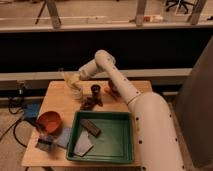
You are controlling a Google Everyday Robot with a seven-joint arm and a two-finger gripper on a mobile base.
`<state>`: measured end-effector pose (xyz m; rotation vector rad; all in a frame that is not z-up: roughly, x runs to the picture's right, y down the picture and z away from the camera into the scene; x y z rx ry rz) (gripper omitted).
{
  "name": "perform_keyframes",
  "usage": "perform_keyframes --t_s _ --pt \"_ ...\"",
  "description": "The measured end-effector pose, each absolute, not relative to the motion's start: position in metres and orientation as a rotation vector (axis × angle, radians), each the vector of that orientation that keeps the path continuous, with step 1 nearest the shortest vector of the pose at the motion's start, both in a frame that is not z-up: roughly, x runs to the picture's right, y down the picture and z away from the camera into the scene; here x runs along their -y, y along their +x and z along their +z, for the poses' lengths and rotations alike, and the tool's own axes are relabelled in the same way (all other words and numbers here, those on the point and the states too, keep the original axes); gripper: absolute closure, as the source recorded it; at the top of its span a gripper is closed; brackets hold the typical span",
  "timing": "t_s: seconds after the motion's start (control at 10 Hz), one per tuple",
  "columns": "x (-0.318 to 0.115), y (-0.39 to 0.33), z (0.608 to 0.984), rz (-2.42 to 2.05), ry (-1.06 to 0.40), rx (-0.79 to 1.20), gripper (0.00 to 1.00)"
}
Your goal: Place banana in paper cup
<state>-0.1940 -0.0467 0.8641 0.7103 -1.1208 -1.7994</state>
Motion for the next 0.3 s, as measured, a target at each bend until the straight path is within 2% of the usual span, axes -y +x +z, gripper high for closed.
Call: perform_keyframes --t_s 0.3 --pt "0.0484 -0.1837 0.8605 -1.818 0.702 1.106 0.2"
